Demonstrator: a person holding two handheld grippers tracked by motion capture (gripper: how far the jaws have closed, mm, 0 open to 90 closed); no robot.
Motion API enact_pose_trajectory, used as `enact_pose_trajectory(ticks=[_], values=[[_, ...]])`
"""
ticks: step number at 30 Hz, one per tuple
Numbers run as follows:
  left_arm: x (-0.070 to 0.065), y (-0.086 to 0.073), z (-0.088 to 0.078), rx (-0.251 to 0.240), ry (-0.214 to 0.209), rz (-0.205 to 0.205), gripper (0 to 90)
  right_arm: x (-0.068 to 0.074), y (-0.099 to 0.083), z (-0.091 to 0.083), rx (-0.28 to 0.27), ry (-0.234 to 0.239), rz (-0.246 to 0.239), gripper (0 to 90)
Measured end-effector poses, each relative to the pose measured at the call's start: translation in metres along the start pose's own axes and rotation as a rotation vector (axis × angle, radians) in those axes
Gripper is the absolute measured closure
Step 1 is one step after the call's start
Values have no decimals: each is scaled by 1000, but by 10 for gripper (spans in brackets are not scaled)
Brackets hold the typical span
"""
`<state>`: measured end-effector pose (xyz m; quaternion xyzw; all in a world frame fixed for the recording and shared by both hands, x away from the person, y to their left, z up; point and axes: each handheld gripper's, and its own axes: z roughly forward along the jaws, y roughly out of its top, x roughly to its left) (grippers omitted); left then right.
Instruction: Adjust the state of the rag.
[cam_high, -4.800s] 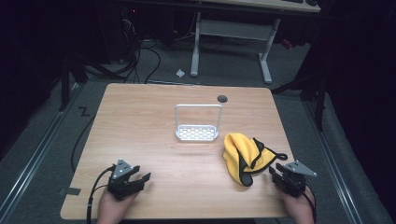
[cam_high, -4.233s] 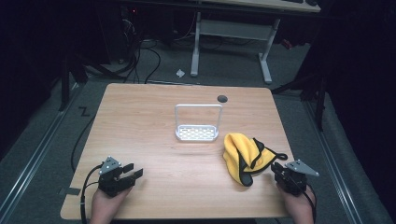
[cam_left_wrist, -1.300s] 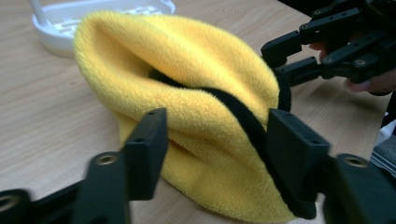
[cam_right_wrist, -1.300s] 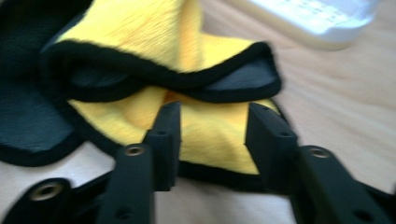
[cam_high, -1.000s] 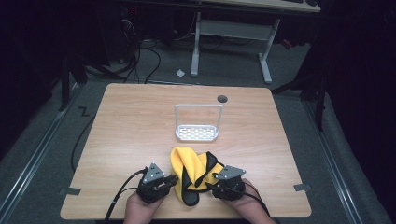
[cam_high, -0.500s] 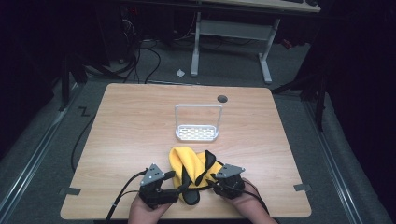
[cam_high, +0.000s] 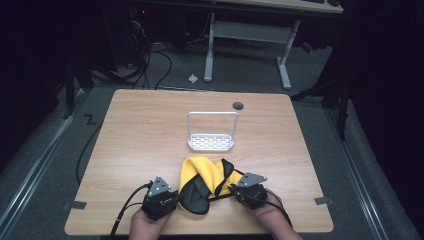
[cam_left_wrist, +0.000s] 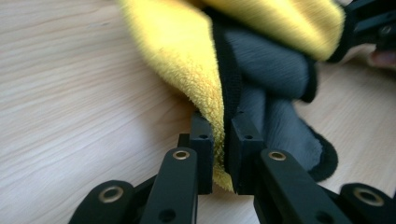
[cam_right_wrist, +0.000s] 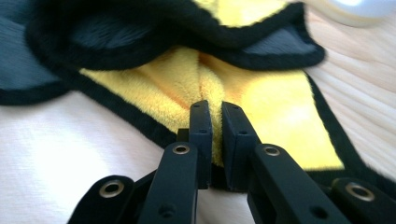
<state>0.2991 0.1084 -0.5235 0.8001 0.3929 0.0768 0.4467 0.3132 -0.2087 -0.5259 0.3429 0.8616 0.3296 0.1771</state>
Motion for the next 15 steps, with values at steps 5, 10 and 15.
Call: enact_pose_trajectory(ticks=[5, 10, 15], values=[[8, -5, -6, 6, -5, -30, 813, -20, -5, -3, -4, -41, 43, 842], [0, -12, -2, 34, -34, -19, 810, -43, -8, -5, -7, -90, 90, 842], [-17, -18, 3, 73, -91, 10, 804, -60, -6, -3, 3, -176, 106, 844]])
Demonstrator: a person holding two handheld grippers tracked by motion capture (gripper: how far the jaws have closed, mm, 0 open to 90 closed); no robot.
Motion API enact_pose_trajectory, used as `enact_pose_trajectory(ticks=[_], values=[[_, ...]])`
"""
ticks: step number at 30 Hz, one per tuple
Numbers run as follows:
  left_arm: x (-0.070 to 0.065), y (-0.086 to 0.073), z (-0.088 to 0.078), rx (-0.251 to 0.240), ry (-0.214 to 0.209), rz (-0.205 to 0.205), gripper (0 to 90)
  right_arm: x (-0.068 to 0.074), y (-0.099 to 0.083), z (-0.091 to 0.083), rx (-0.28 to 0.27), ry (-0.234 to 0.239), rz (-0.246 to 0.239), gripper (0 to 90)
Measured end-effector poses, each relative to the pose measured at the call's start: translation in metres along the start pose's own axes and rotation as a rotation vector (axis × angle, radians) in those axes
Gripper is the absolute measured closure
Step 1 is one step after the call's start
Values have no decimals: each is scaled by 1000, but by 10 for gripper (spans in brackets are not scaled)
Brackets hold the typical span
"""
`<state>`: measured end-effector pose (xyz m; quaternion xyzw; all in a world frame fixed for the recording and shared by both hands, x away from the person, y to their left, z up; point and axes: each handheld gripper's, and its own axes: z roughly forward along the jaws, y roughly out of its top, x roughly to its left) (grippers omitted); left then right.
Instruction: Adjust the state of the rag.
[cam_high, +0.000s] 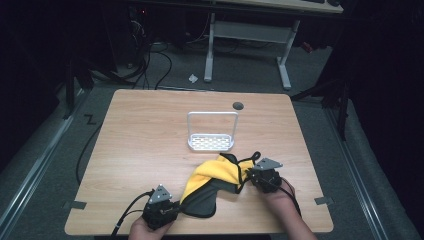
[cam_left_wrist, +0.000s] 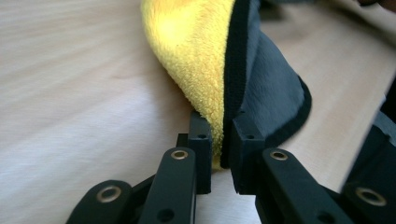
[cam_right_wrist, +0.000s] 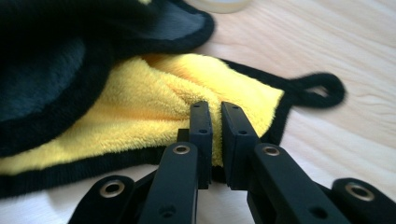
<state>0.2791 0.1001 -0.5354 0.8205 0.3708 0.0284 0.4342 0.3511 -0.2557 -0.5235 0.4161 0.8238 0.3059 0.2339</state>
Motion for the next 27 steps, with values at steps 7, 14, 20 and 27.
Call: enact_pose_trajectory(ticks=[7, 14, 20, 27], values=[[-10, 1, 2, 8, -22, 33, 556, -8, 1, 2, -7, -43, 36, 810], [6, 18, -18, -135, -9, 3, 396, -7, -2, -15, -95, -39, 72, 686], [16, 61, 3, -166, 1, 46, 377, -5, -8, -26, -119, -56, 68, 649], [13, 127, 60, -111, -26, 78, 349, -10, -16, -32, -119, -46, 107, 621]])
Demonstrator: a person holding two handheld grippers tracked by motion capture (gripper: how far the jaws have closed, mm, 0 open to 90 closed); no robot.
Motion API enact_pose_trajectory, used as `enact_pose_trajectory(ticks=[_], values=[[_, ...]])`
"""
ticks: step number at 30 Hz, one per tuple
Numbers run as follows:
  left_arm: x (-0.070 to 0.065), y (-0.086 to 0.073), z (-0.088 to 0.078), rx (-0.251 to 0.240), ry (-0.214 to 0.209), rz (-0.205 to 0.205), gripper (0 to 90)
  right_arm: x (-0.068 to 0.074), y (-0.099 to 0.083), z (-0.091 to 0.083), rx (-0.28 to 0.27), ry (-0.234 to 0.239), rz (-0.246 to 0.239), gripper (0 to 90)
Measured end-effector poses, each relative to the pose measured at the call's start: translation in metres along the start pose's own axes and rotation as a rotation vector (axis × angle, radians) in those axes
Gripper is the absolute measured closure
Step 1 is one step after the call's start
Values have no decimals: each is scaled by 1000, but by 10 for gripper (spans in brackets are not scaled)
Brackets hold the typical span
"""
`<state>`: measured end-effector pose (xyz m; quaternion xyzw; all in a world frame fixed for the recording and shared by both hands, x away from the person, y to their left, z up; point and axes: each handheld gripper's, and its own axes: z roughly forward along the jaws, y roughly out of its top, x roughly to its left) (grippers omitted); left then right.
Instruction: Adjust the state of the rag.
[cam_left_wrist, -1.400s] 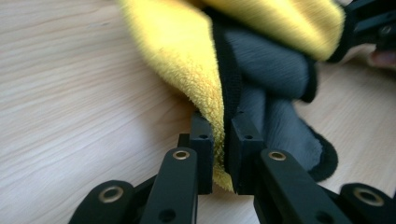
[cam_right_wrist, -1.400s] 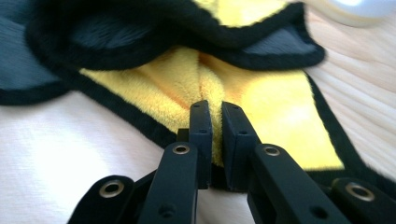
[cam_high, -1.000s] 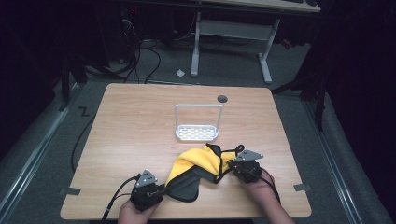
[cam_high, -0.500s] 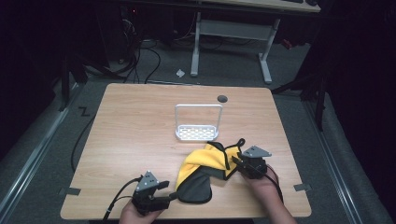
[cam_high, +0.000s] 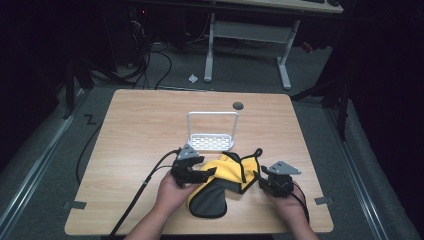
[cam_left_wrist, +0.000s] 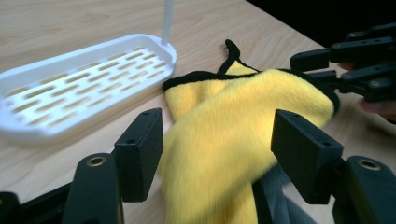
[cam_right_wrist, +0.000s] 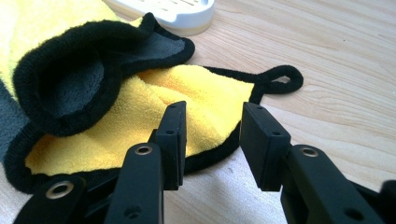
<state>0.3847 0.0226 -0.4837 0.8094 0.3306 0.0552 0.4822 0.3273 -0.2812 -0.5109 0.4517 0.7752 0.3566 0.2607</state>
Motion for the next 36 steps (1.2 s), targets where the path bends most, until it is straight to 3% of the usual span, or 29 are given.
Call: enact_pose_trajectory(ticks=[2, 4, 5, 6, 7, 8, 9, 10, 11, 12, 13, 16, 19, 20, 21, 22, 23, 25, 27, 29, 32, 35, 36], values=[[0, 4, 7, 22, -3, -1, 386, 0, 0, 0, 2, 1, -1, 620], [-1, 7, 20, 87, -24, 3, 564, 0, 0, 0, 2, 6, -2, 620], [-1, 6, 20, 93, -23, 7, 637, 0, 0, 0, 0, 8, 1, 620], [-1, 6, 20, 93, -23, 7, 705, 0, 0, 0, 0, 8, 1, 620], [-3, 5, 18, 81, -23, 10, 705, 0, 0, -1, -3, 12, 0, 620], [-4, 2, 9, 38, -22, 22, 781, 2, 1, 0, -4, 19, -10, 620], [-4, 2, 9, 38, -22, 22, 795, 3, 1, 0, -2, 21, -14, 620], [-3, -2, -4, -3, -17, 13, 799, 5, 1, 1, 0, 25, -23, 620], [-3, -2, -4, -3, -17, 13, 801, 7, 1, 3, 5, 30, -30, 620], [1, -8, -19, -37, -12, -11, 800, 9, 1, 4, 11, 36, -35, 620], [1, -8, -19, -37, -12, -11, 798, 11, 1, 5, 15, 40, -40, 621], [9, -21, -42, -78, 6, -48, 787, 15, 2, 7, 20, 50, -52, 633], [17, -38, -58, -83, 6, -93, 783, 24, 3, 14, 33, 98, -83, 645], [17, -38, -58, -83, 6, -93, 782, 24, 3, 14, 33, 98, -83, 645], [21, -46, -63, -82, 7, -108, 780, 34, 5, 18, 37, 141, -97, 646], [21, -46, -63, -82, 7, -108, 780, 34, 5, 18, 37, 141, -97, 646], [23, -52, -65, -84, 6, -117, 778, 50, 8, 23, 38, 184, -130, 645], [24, -54, -66, -87, 7, -121, 775, 63, 11, 25, 35, 216, -159, 635], [25, -58, -69, -93, 12, -115, 775, 68, 14, 25, 33, 224, -180, 626], [26, -60, -71, -100, 11, -121, 773, 73, 22, 13, -10, 220, -151, 616], [29, -66, -73, -108, 7, -128, 774, 76, 27, -1, -61, 229, -161, 586], [31, -67, -73, -107, 6, -127, 774, 85, 28, -5, -80, 337, -132, 526], [31, -69, -73, -110, 3, -134, 773, 90, 27, -3, -66, 346, -142, 512]])
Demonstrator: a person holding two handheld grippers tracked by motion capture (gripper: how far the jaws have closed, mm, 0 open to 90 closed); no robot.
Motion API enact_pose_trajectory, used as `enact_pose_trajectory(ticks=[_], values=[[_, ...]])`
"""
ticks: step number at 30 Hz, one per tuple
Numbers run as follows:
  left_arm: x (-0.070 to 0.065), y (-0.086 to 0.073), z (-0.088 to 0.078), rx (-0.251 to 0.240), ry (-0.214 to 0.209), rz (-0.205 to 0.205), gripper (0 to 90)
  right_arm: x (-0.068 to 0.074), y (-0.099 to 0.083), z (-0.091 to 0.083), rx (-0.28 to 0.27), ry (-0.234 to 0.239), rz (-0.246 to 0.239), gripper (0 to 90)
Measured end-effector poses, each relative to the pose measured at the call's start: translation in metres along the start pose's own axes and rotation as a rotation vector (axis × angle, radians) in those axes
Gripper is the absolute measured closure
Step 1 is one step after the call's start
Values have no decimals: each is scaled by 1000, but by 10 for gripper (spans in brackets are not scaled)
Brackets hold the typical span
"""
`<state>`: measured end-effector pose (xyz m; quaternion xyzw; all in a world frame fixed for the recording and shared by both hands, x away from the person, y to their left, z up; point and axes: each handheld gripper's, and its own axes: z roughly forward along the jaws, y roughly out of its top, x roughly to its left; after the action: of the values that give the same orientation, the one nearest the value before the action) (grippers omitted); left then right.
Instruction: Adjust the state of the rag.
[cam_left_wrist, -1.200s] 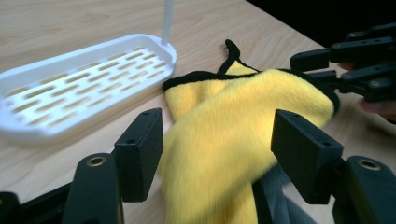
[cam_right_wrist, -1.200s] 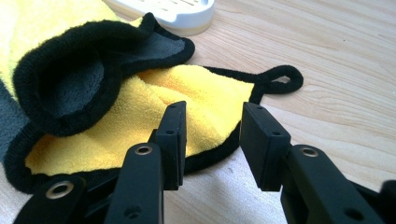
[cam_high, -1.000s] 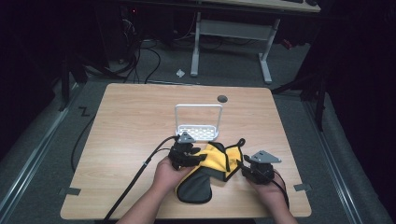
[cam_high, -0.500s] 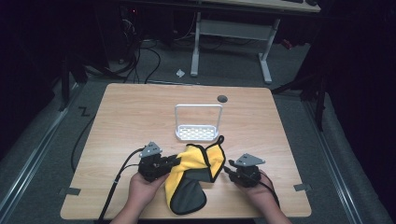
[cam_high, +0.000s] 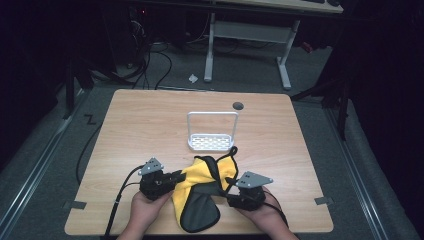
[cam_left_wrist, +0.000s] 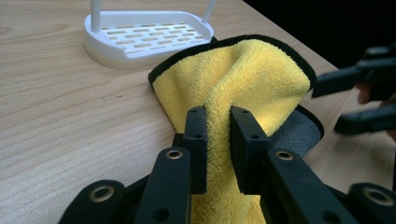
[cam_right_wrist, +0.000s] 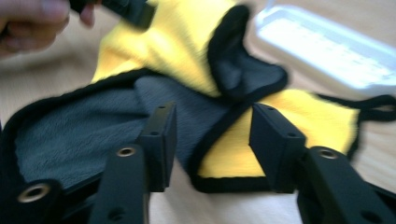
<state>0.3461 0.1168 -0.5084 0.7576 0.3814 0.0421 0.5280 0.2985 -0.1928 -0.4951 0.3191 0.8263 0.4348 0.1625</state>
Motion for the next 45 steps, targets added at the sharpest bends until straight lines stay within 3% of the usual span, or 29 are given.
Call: enact_pose_trajectory(ticks=[2, 3, 4, 6, 7, 10, 14, 15, 17, 19, 20, 22, 23, 26, 30, 33, 35, 36, 37, 38, 40, 43, 45], values=[[0, 0, -1, -2, -1, -1, 774, 5, -2, 13, 58, -6, -12, 501], [0, -1, -2, -4, -2, -1, 774, 5, -2, 13, 58, -6, -12, 501], [1, -2, -5, -5, -4, -1, 775, 5, -5, 23, 97, -1, -9, 592], [1, -2, -7, -6, -7, 1, 781, 6, -7, 26, 127, -11, -63, 792], [2, -4, -13, -8, -12, 2, 786, 7, -7, 25, 129, -31, -87, 816], [5, -7, -22, -11, -17, -6, 793, 2, -5, 18, 107, -64, -81, 831], [3, -14, -32, 13, -28, 6, 829, -18, -5, 2, 72, -184, -44, 833], [1, -17, -33, 28, -37, 15, 843, -28, -7, -2, 65, -235, -18, 832], [-4, -25, -31, 68, -62, 20, 848, -37, -8, -5, 58, -256, 5, 830], [-10, -37, -28, 125, -39, 65, 820, -41, -10, -6, 63, -297, 7, 816], [-10, -37, -28, 125, -39, 65, 790, -41, -10, -6, 63, -297, 7, 816], [-4, -42, -31, 121, -37, 25, 770, -45, -11, -6, 54, -287, 37, 783], [-1, -42, -34, 109, -26, 11, 752, -48, -12, -5, 52, -273, 46, 717], [9, -35, -43, 41, 17, -33, 679, -47, -10, -9, 32, -271, 61, 616], [12, -27, -42, 24, 43, -21, 642, -41, -5, -22, -17, -280, 49, 590], [17, -9, -31, 16, 66, -8, 571, -28, 1, -31, -60, -253, 16, 652], [19, 5, -22, 8, 71, -5, 508, -16, -1, -23, -26, -206, -10, 705], [19, 13, -17, 9, 86, 12, 508, -16, -1, -23, -26, -206, -10, 705], [19, 23, -9, 11, 91, 27, 502, -10, -5, -13, 26, -153, -22, 744], [18, 34, 2, 8, 85, 39, 510, -8, -7, -10, 48, -141, -29, 752], [16, 40, 10, 12, 80, 43, 519, -7, -9, -5, 78, -128, -34, 764], [11, 42, 36, 89, 87, 82, 606, -7, -17, 4, 161, -109, -31, 779], [9, 36, 52, 177, 122, 121, 678, -10, -19, 4, 174, -86, -5, 748]])
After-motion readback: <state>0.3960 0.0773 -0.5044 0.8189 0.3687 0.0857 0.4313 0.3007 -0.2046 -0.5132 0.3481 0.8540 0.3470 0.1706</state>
